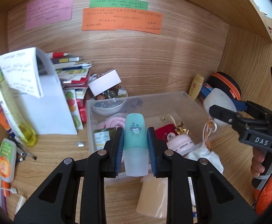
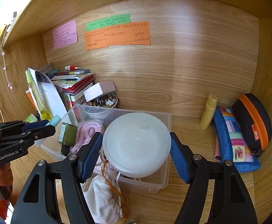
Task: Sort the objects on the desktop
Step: 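Carry the teal roll-on bottle and white round lid into the clear box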
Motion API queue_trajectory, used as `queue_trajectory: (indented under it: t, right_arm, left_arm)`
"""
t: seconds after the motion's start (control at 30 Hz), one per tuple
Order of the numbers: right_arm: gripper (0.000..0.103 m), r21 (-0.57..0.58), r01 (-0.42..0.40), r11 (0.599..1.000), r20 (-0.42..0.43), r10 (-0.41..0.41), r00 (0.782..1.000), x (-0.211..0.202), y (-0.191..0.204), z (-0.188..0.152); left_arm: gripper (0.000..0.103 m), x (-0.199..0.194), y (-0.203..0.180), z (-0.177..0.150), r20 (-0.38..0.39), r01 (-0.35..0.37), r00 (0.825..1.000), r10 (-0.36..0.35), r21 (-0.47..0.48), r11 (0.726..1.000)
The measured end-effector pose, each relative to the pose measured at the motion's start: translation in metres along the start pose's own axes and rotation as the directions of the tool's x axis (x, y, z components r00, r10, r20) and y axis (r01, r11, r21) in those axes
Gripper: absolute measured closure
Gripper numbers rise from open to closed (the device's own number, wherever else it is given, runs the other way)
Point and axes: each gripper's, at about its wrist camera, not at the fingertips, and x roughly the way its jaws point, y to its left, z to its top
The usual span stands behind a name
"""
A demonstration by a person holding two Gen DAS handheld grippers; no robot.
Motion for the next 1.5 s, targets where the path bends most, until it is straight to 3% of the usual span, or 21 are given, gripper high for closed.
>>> queue_trajectory:
  t: [0.43, 0.93, 1.5]
  right_arm:
    - [0.036, 0.022, -0.023, 0.999, -0.063, 0.024, 0.998, 0.036, -0.009, -0.012]
    - [0.035, 0.018, -0.032, 0.999, -0.126, 0.034, 0.991, 0.053, -0.008, -0.023]
    - [0.031, -0.013, -0.005, 1.0, -0.118, 0.003, 0.993, 0.054, -0.003, -0.026]
  left_arm:
    - [0.079, 0.055, -0.011, 0.006, -0.1, 0.057, 0.993, -0.056, 0.002, 0.998]
    - [0.078, 0.08, -0.02, -0.008, -0.193, 0.089, 0.978, -0.082, 0.026, 0.996]
    - [0.078, 0.078, -0.019, -0.009, -0.189, 0.095, 0.978, -0.091, 0.016, 0.995]
